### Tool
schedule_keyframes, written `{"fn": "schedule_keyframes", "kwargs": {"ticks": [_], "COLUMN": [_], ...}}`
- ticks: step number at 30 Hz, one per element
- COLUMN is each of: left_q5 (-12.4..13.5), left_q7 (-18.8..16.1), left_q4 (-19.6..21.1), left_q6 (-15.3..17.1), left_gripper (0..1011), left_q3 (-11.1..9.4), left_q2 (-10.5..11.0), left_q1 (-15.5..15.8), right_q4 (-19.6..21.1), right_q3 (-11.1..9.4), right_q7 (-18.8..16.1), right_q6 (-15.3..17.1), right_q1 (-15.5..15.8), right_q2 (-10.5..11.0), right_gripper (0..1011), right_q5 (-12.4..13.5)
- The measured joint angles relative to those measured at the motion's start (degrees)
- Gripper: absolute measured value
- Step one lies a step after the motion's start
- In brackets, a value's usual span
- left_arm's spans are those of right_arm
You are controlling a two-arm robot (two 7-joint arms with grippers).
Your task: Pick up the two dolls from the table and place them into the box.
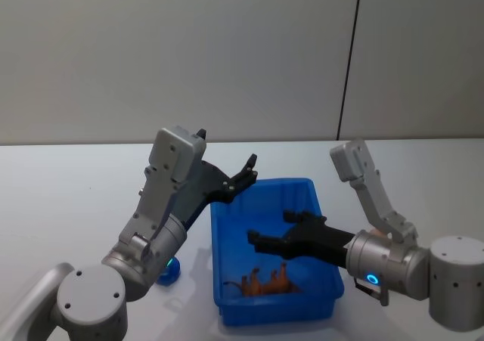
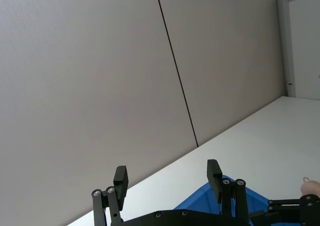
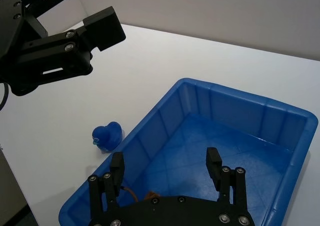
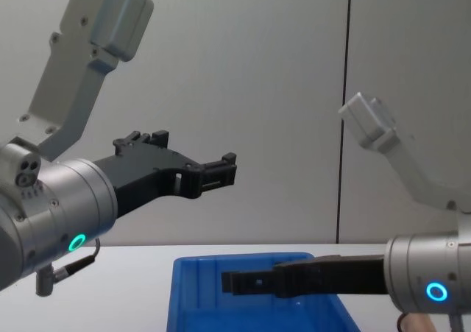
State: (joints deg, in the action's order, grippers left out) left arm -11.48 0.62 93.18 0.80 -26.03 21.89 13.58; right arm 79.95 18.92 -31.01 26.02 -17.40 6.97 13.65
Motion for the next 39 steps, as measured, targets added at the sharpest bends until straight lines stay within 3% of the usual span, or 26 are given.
{"fn": "schedule_keyframes", "kwargs": {"ticks": [8,19,28,39], "left_q5": [0.0,0.0,0.0,0.0], "left_q7": [0.0,0.0,0.0,0.0], "left_q4": [0.0,0.0,0.0,0.0], "left_q6": [0.0,0.0,0.0,0.0], "left_gripper": [1001,1001,1001,1001], "left_q3": [0.0,0.0,0.0,0.0], "left_q2": [0.0,0.0,0.0,0.0], "left_q1": [0.0,0.0,0.0,0.0], "right_q4": [0.6,4.7,8.5,13.5], "right_q3": [-0.1,-2.3,-4.2,-6.6], "right_q7": [0.1,3.2,7.9,16.7], "right_q6": [-1.4,-6.2,-8.0,-7.9], "right_q1": [0.1,2.2,5.0,10.6], "right_q2": [0.3,2.9,5.4,8.5], "right_gripper": [1001,1001,1001,1001], "right_q5": [0.3,2.2,4.2,8.3]}}
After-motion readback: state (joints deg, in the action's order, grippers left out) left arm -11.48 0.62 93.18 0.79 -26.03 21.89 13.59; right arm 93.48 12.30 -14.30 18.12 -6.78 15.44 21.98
